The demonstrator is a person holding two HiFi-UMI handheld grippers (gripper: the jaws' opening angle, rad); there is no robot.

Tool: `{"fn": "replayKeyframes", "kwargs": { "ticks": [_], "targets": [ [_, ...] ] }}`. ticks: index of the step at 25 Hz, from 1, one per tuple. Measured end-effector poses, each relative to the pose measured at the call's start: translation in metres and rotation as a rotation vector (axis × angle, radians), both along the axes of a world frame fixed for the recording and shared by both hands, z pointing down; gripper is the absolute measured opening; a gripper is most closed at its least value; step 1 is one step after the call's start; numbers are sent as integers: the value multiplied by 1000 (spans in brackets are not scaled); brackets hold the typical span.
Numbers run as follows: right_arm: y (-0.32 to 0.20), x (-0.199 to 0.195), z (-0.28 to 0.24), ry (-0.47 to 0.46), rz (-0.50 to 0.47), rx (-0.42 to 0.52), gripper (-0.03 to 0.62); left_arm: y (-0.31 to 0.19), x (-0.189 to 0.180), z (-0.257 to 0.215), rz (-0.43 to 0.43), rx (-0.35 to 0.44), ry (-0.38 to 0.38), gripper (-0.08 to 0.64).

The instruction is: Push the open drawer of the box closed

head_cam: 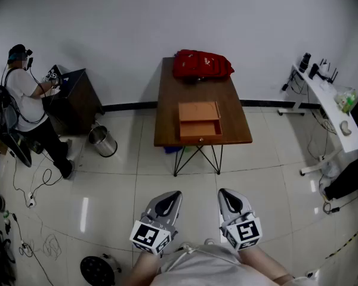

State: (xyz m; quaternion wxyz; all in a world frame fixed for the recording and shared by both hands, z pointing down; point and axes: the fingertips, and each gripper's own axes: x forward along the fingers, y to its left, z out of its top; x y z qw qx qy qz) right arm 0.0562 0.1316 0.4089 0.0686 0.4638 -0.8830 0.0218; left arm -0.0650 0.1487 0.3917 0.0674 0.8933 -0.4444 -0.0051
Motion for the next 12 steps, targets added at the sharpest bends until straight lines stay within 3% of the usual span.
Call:
{"fn": "replayKeyframes", "kwargs": {
  "ticks": [12],
  "targets": [
    [-16,-28,17,6,31,-56,8,-22,-57,19,-64,-27,8,6]
  ]
}}
